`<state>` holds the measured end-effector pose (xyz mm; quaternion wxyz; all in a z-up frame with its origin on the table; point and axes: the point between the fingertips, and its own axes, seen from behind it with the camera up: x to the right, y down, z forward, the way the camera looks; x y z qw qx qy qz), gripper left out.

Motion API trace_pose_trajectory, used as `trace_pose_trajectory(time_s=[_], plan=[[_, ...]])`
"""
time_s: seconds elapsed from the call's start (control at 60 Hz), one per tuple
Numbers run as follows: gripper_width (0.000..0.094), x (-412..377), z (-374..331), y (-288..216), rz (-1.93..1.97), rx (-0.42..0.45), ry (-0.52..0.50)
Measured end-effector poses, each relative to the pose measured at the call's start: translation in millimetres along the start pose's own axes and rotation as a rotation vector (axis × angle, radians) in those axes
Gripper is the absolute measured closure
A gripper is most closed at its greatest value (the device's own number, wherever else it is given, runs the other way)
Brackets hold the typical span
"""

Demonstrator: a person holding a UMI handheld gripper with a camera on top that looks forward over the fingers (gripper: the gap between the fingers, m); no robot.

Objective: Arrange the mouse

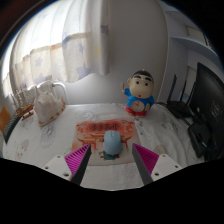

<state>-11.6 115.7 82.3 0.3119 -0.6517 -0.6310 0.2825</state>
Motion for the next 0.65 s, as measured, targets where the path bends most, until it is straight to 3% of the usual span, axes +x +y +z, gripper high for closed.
trace_pose_trajectory(time_s=[0.133,0.283,0.65], plan=[[0.0081,-12,-67,42,0.010,-0.096,-0.009],[0.0082,-15,-109,75,-0.008,-0.126,0.005],[0.0078,-29,-126,70,-0.019,-0.089,0.014]])
